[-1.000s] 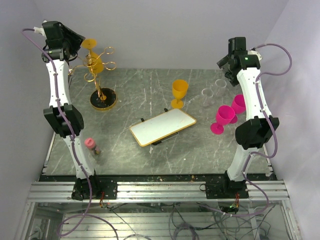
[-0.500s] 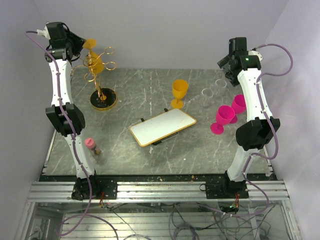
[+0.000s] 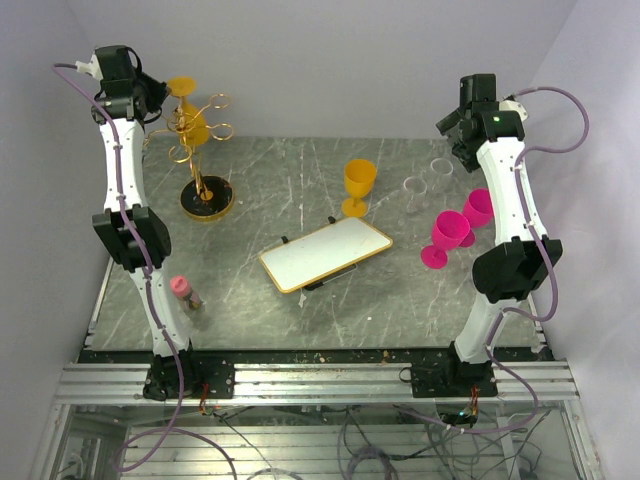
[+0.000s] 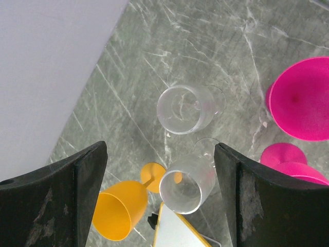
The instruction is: Take the wine glass off the wine glass rack
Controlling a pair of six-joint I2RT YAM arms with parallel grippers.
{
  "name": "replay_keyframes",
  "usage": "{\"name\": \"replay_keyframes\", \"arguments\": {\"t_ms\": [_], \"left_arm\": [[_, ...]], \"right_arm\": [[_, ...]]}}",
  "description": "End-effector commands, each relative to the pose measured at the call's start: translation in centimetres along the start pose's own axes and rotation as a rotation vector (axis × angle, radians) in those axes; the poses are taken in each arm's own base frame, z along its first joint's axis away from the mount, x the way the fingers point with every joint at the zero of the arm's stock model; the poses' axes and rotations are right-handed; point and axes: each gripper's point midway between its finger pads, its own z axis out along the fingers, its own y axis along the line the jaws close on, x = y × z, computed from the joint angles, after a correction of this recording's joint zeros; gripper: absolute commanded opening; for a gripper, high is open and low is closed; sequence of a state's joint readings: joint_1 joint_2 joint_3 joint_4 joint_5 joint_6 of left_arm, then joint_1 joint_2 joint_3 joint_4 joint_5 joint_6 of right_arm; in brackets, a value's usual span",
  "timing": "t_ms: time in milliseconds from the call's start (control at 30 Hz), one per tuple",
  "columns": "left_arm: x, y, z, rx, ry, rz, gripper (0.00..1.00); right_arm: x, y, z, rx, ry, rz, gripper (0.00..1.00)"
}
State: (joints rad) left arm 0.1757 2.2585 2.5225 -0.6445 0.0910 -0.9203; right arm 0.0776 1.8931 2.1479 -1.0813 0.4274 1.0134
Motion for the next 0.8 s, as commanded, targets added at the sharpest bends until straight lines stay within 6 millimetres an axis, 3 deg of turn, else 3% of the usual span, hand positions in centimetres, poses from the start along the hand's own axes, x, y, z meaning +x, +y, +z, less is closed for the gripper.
{"name": "replay_keyframes", "arguments": {"t_ms": [0, 233, 767], "left_arm": [[-1.0, -1.4, -0.8, 0.026, -0.043, 0.028, 0.07], [-2.2, -3.8, -2.5, 0.104, -0.069, 0.032, 0.07], [-1.9, -6.9, -6.5, 0.272, 0.021, -0.079, 0.07]], "right_arm": [[-1.5, -0.2, -1.3, -0.015, -0.047, 0.034, 0.84], [-1.4, -0.4, -1.2, -0.012, -0.045, 0.032, 0.84], [-1.8, -0.3, -1.9, -0.036, -0.053, 0.040, 0.87]]}}
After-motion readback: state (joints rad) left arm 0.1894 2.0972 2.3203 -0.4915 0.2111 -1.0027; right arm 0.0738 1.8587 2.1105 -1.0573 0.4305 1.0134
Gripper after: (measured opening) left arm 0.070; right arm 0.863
